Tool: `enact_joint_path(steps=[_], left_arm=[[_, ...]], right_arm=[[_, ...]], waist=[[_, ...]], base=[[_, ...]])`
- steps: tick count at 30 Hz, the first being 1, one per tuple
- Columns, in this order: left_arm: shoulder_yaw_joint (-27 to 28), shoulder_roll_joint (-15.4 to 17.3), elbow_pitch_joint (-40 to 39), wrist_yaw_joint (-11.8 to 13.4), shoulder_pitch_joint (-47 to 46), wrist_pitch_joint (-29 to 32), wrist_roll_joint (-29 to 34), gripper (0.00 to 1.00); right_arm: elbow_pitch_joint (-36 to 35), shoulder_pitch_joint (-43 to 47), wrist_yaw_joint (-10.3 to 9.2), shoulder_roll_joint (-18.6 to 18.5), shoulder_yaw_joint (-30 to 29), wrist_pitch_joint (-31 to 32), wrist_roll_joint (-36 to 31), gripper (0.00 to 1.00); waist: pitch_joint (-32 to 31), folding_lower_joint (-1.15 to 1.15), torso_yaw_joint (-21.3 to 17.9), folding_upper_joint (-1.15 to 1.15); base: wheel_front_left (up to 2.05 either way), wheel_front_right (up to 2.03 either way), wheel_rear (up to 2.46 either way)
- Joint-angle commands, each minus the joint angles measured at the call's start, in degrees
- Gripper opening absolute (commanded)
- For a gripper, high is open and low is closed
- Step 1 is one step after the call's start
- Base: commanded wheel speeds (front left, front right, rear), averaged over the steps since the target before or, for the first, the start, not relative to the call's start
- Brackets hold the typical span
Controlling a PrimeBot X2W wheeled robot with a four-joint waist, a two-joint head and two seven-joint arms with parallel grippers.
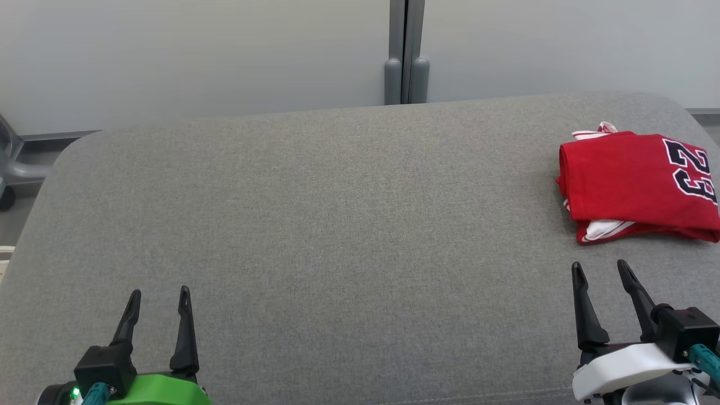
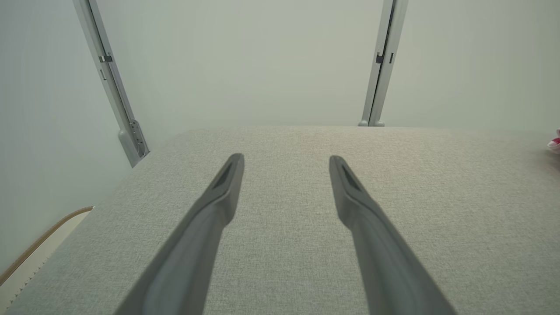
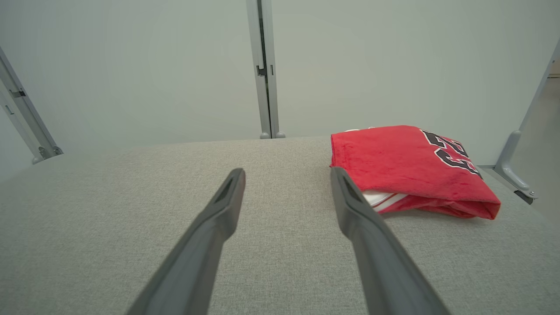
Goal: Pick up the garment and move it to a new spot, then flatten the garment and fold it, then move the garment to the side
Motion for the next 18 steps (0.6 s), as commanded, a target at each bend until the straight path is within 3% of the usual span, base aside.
enact_joint_path(steps=[1, 6, 7, 10, 18], left_arm=[[-0.1, 0.4, 0.1, 0.2, -0.2, -0.1, -0.2, 1.0], [-0.1, 0.5, 0.2, 0.5, -0.4, -0.3, -0.1, 1.0], [-0.1, 0.0, 0.3, 0.0, -0.1, 0.0, -0.2, 0.0], [-0.5, -0.9, 1.1, -0.1, 0.3, 0.1, -1.0, 0.0], [0.1, -2.6, 1.9, -2.1, -0.9, 0.5, -8.6, 0.0]], right_arm=[[-0.3, 0.6, -0.07, 0.0, 0.0, 0.2, 0.2, 1.0], [-0.3, 0.1, -0.07, 0.0, 0.1, 0.0, 0.4, 1.0], [0.0, 0.0, 0.01, 0.0, 0.2, 0.1, 0.1, 0.0], [1.4, -0.1, 0.01, 0.2, 0.2, 0.3, 1.0, 0.0], [3.4, -1.5, 0.01, -0.3, -1.8, 3.2, 10.8, 0.0]], waist=[[0.0, 0.0, 0.0, 0.0], [0.0, 0.0, -0.1, 0.0], [0.0, 0.0, -0.1, 0.0], [0.0, 0.0, -0.1, 0.0], [0.1, 0.0, -0.1, 0.0]], base=[[0.0, 0.0, 0.0], [0.0, 0.0, 0.0], [0.0, 0.0, 0.0], [0.0, 0.0, 0.0], [0.0, 0.0, 0.0]])
